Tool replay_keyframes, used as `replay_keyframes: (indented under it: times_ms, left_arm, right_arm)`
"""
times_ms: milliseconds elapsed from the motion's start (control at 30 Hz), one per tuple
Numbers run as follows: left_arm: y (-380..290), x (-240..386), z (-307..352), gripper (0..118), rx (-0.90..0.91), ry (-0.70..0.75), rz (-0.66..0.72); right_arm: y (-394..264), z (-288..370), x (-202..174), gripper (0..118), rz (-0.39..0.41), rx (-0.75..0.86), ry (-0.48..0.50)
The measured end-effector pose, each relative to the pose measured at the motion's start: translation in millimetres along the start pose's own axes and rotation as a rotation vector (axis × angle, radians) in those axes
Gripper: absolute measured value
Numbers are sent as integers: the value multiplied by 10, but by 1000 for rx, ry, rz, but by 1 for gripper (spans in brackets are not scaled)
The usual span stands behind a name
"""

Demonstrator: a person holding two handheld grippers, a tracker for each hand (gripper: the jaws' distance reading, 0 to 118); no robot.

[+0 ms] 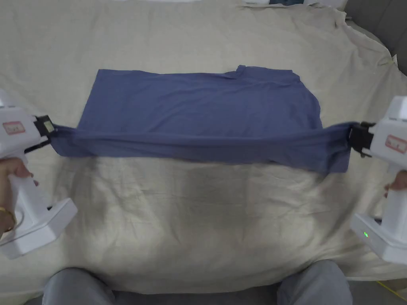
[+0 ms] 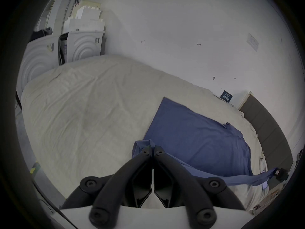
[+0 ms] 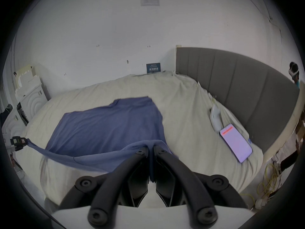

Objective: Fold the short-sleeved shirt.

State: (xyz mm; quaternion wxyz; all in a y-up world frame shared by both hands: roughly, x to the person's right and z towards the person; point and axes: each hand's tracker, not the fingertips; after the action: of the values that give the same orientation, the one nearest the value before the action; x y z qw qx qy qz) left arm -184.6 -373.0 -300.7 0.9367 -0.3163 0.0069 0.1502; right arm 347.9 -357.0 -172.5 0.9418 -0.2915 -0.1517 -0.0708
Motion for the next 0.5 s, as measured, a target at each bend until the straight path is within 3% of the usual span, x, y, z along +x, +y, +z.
replay_keyframes:
  times_ms: [233, 500]
  left_arm:
    - [342, 314, -641, 0, -12, 58, -110]
    - [395, 432, -1471, 0, -109, 118, -167]
  right_arm:
    - [525, -784, -234, 4, 95, -50, -71]
    - [611, -1745, -393, 4, 102, -178, -130]
